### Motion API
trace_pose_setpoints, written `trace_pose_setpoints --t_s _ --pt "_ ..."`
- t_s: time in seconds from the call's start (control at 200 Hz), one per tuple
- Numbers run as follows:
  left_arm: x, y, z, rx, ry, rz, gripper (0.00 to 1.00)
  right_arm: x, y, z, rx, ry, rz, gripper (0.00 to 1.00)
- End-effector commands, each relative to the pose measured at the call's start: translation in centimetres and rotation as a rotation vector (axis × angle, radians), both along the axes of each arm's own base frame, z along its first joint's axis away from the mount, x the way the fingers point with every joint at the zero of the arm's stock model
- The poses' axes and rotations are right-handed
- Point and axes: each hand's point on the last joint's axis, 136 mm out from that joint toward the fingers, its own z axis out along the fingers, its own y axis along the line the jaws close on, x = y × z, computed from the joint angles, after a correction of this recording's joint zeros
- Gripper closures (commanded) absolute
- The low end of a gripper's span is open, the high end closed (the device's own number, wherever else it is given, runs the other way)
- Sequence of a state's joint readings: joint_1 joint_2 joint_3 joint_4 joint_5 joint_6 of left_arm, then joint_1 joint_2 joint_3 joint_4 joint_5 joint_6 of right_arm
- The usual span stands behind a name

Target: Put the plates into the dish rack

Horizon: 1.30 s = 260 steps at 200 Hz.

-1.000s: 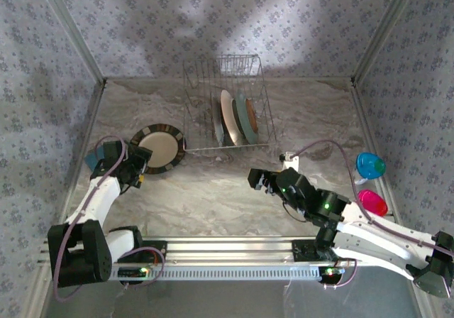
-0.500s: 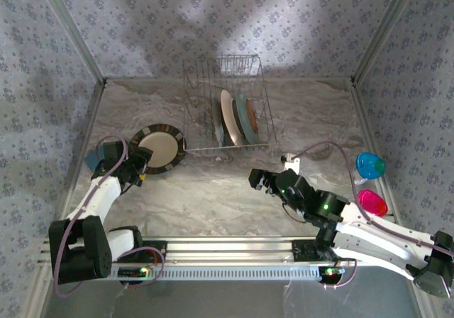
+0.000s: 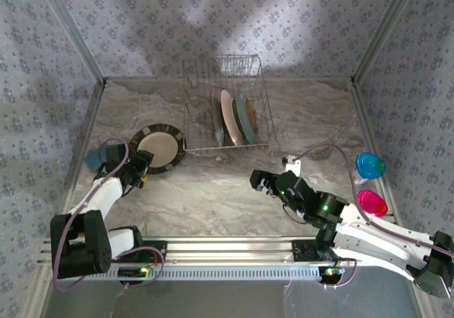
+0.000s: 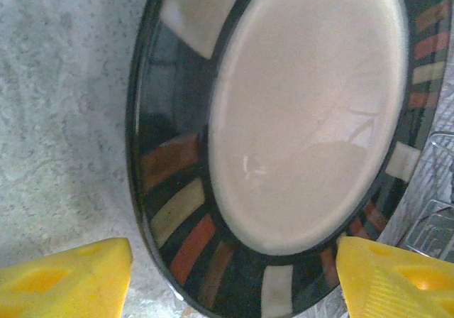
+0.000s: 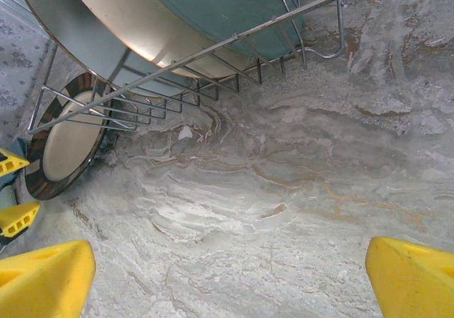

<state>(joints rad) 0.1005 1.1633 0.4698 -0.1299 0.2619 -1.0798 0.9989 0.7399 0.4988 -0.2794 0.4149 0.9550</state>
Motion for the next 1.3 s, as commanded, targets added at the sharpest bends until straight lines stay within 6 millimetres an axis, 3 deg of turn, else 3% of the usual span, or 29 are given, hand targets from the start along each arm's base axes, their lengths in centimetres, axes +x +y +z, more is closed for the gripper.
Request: trace_pose_setpoints --t_s 0.0,0.305,1.029,1.294 --pt "0.7 0.4 0.2 0.002 -0.049 0.022 0.25 0.2 -0.7 -0.2 0.015 -0.002 -0.043 0.00" --pt "1.4 0.2 -0.4 -0.026 -0.075 0.032 0.27 0.3 -0.9 -0.5 0.012 -0.002 -0.061 0.01" --pt "2.9 -0.6 -1.9 -0.051 -0.116 0.027 0.48 0.4 -1.1 -0.8 0.019 -0.001 -0.082 0.02" --pt "2.7 -0.3 -2.8 -0.044 -0.104 0.059 0.70 0.5 -1.2 -0.5 0.010 -0.001 -0.090 0.02"
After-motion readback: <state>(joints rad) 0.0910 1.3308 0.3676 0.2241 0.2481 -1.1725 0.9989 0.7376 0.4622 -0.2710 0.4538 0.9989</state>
